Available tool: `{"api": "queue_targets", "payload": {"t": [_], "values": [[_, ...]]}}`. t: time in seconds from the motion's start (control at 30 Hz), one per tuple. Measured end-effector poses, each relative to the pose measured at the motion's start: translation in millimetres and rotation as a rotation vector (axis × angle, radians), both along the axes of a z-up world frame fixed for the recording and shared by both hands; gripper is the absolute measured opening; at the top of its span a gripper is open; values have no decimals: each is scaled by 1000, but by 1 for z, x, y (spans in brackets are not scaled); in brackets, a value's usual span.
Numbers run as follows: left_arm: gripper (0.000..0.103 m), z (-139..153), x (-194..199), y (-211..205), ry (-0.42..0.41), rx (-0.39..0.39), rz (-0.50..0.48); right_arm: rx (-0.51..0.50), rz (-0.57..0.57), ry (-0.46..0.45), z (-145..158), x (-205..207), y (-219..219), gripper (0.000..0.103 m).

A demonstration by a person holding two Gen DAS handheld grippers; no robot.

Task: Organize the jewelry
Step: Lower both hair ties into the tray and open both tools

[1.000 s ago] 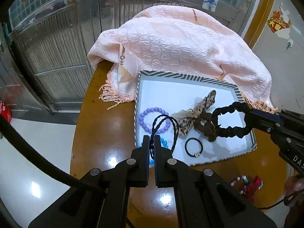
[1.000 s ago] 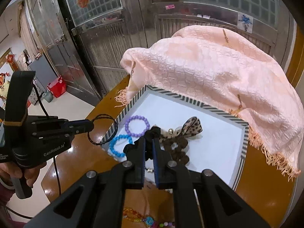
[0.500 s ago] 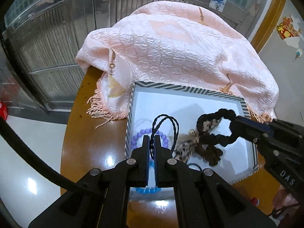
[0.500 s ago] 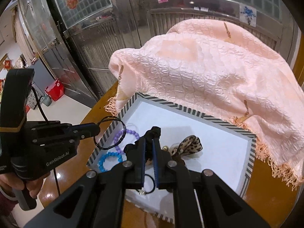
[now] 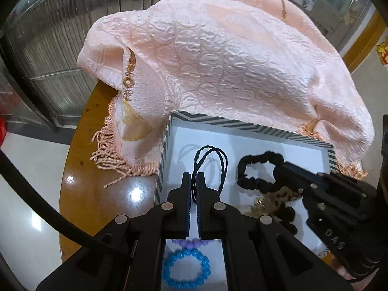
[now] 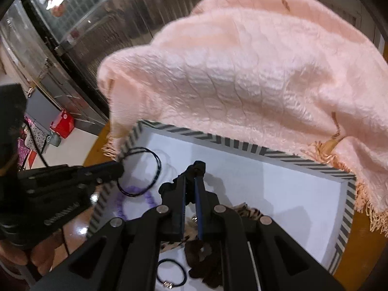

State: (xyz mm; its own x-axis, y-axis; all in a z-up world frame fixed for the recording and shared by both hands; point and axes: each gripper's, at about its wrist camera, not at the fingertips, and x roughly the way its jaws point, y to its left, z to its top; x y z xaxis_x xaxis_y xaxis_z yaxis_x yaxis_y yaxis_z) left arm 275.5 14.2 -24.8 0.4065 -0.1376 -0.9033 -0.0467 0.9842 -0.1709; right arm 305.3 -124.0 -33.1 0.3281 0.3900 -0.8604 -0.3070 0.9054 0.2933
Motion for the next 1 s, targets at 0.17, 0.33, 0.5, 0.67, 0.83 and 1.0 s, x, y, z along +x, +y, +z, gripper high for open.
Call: {"api": "queue_targets", "payload": {"t": [0.17,0.33,0.5,0.67,0.83,1.0], "values": [[4,-14,11,3,30,14,18,-10,2,41,-23,6,3,7],[4,-21,14,5,36,18,43,-41,15,52,-34,4,7,14],[20,-21,12,6,29,11,51,-35,8,30,-26,-1,3,35],[26,-9,-1,6,9,32,37,-15,3,-11,1,-20,-8,36],[27,11,-24,3,-23,63,29,2,5,-56,28,-45,-16,45],[27,26,-56,-2,-57,98,14,10,1,-58,45,-73,-26,46]]}}
